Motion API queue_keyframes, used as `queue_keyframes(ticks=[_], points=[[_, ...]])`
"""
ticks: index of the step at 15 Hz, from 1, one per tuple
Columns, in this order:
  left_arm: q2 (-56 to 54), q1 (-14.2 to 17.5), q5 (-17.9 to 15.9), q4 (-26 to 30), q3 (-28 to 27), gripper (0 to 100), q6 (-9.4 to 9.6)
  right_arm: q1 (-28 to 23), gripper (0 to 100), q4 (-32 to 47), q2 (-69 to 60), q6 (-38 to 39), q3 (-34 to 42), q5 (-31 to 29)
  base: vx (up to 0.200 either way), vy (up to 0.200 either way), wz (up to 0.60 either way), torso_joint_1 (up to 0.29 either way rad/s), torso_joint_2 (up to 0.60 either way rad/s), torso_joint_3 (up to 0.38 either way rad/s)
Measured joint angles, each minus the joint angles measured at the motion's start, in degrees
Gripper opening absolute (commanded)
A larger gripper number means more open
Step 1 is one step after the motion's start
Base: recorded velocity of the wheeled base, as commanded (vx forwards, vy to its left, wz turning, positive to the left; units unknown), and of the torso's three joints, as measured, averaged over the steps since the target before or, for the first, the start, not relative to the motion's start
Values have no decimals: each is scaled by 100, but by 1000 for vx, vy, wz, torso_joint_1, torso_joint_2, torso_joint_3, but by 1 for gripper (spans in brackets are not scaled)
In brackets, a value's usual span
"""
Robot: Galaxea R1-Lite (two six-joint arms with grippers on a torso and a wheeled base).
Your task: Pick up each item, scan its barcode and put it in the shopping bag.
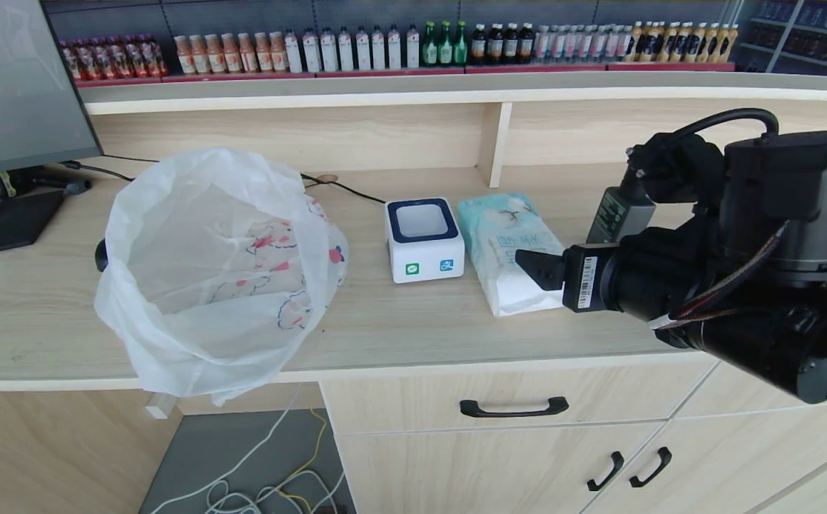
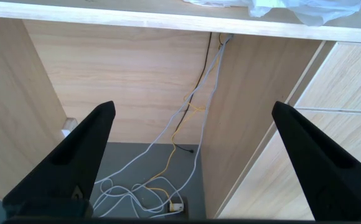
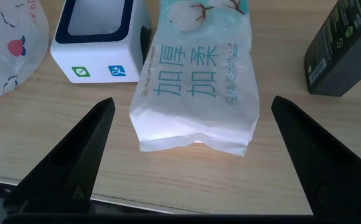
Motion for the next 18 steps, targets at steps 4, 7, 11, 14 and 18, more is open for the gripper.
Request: queue_keyframes(ticks=[4, 7, 11, 14, 18], points=[[0, 2, 0, -2, 0, 100, -2, -223, 100, 469, 240, 5, -595, 271, 0, 0, 0, 0, 0, 0], [0, 5, 0, 0, 0, 100, -2, -450, 100, 852, 349, 5, -956, 550, 0, 0, 0, 0, 0, 0], [0, 0, 0, 0, 0, 100, -2, -645, 100, 1243, 571, 6, -1443, 717, 0, 0, 0, 0, 0, 0], [0, 0, 0, 0, 0, 100, -2, -689, 100, 1563, 847, 5, -1913, 901, 0, 0, 0, 0, 0, 0], [0, 0, 0, 0, 0, 100, -2, -711, 100, 1919, 1265, 2, -2483, 930, 0, 0, 0, 0, 0, 0]])
